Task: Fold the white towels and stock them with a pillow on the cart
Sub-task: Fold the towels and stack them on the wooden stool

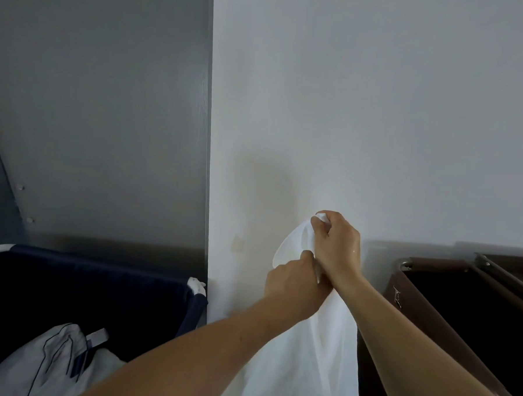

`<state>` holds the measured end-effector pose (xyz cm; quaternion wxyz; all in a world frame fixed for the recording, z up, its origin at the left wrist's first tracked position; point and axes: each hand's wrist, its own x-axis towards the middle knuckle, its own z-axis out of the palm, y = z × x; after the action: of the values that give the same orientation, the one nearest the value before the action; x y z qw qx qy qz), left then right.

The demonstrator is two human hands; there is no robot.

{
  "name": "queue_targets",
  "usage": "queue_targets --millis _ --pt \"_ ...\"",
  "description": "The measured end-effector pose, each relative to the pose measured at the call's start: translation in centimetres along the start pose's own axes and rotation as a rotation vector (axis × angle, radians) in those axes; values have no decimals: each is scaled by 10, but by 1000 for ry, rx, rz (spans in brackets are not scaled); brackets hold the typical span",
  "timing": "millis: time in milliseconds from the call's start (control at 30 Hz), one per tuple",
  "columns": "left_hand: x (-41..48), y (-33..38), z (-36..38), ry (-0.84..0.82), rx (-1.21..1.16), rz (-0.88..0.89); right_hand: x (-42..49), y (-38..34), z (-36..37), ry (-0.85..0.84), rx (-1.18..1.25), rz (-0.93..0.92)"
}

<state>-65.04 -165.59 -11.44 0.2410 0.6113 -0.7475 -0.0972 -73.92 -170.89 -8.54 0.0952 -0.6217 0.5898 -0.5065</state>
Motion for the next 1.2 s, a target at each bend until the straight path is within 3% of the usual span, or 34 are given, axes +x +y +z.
queue_targets --millis 200,400,600,900,1033,1200 --pt "4 -34 6 48 52 37 10 12 -12 51 9 23" --pt "3 -108 10 -349 -189 32 23 24 -32 100 47 83" --pt "1 -155 -17 -487 -16 3 27 37 -41 131 37 125" --pt "-14 -206 -31 -423 2 -29 30 53 -61 181 -5 184" --pt "-18 -204 -38 -242 -275 -78 27 67 -72 196 -39 238" --pt "-4 -182 -63 -36 -949 -161 27 79 -78 252 8 345"
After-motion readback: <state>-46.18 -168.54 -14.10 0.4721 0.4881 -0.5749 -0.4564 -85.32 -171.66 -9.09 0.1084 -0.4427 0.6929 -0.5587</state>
